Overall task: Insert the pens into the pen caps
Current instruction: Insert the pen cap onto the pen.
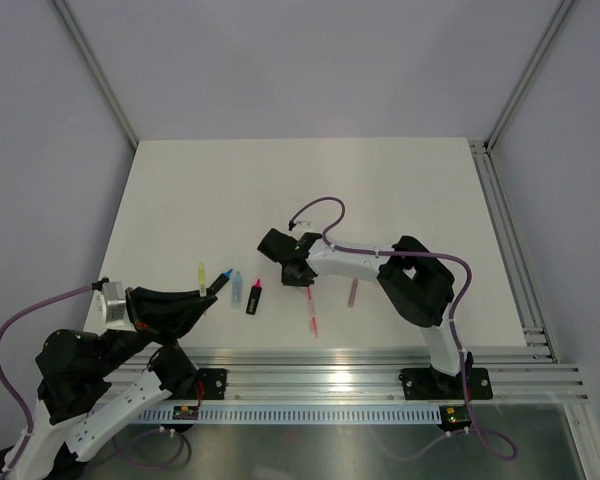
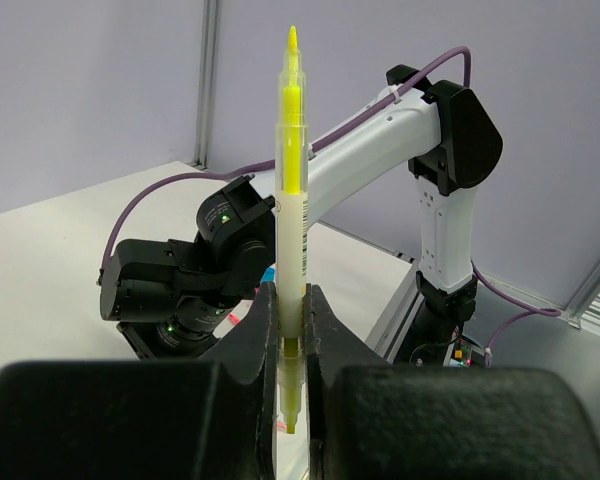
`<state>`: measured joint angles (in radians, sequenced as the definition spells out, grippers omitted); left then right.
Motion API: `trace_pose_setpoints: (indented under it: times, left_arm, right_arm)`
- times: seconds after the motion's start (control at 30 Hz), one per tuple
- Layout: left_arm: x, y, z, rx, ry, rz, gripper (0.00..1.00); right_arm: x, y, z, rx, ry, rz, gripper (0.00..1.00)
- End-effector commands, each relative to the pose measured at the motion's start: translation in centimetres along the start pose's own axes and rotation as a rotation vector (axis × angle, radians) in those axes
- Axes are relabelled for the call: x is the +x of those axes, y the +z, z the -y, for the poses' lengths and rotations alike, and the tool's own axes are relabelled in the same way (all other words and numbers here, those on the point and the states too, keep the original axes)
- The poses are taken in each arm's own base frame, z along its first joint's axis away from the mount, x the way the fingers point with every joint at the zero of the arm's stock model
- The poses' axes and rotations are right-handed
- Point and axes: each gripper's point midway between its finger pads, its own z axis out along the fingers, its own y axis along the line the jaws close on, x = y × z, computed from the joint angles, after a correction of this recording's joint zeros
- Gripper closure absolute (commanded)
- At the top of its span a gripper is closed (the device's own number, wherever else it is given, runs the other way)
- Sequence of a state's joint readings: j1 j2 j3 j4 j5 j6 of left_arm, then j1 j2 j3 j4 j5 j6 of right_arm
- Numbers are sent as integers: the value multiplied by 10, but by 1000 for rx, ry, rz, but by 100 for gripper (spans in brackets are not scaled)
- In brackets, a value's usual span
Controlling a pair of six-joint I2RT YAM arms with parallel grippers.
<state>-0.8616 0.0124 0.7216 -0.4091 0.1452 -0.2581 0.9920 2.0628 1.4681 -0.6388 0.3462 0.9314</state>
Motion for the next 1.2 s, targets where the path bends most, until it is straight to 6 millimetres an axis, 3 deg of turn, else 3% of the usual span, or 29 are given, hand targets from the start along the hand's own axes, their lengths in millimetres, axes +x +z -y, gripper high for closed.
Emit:
trace_pose_setpoints:
  times: [0.0, 0.13, 0.37, 0.57, 0.8, 0.93, 1.17]
  left_arm:
    - [-21, -8, 10, 43, 24, 82, 100]
    - [-21, -7, 10, 44, 24, 81, 100]
    - [-20, -7, 10, 45, 24, 79, 100]
    - [-19, -7, 10, 44, 23, 77, 100]
    - [-19, -6, 10, 44, 22, 74, 100]
    - [-18, -5, 9, 41, 23, 70, 100]
    - [-18, -4, 8, 34, 25, 66, 100]
  right_arm:
    - [9, 8, 10, 33, 6, -25, 73]
    - [11, 9, 10, 32, 3, -33, 79]
    - [4, -2, 11, 19, -28, -9, 61]
    - [-9, -6, -2, -38, -67, 8, 55]
    - [-19, -24, -9, -158, -233, 7, 39]
    - [-16, -34, -9, -239, -326, -19, 37]
    - [-14, -29, 6, -264, -407, -70, 37]
